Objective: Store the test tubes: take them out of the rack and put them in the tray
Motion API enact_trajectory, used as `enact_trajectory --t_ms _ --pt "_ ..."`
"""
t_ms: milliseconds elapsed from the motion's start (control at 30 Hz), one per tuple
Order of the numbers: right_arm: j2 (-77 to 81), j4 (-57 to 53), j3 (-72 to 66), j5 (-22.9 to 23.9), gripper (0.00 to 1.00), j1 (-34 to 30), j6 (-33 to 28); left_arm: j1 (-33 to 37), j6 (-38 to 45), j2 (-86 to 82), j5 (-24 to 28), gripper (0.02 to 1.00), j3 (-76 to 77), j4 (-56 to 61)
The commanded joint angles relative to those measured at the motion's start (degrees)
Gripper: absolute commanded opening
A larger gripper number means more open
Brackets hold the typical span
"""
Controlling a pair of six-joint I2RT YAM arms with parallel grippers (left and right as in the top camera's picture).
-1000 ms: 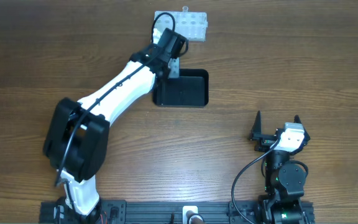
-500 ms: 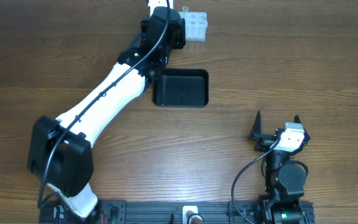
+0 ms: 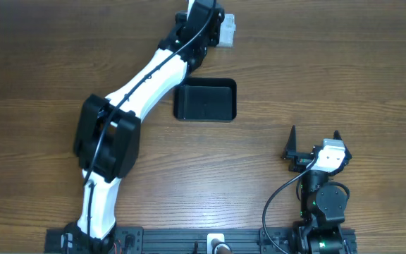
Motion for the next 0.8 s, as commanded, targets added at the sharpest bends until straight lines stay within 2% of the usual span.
enact_trajectory --t_ms 33,200,467,567,800 --pt "-0.39 0.00 -0.44 -0.31 0.991 0.31 -0.20 1.25 0.83 3.72 0.48 0.691 4.63 -0.20" --pt "-0.39 -0.02 -0.44 -0.28 0.993 0.31 -0.20 1.95 0.83 5.60 0.87 0.678 5.20 0.13" --pt "-0.39 0.00 -0.44 -0.31 0.993 0.31 -0.20 2.14 0.85 7.69 2.64 0.595 6.23 1.01" --pt "-0.39 -0.02 -0.44 -0.31 0.991 0.31 -0.20 2.10 0.85 7.74 3.04 0.511 6.23 1.60" --pt "-0.39 0.00 -0.44 -0.31 0.993 0.31 -0.20 2.03 0.83 7.74 4.17 0.384 6.21 1.99"
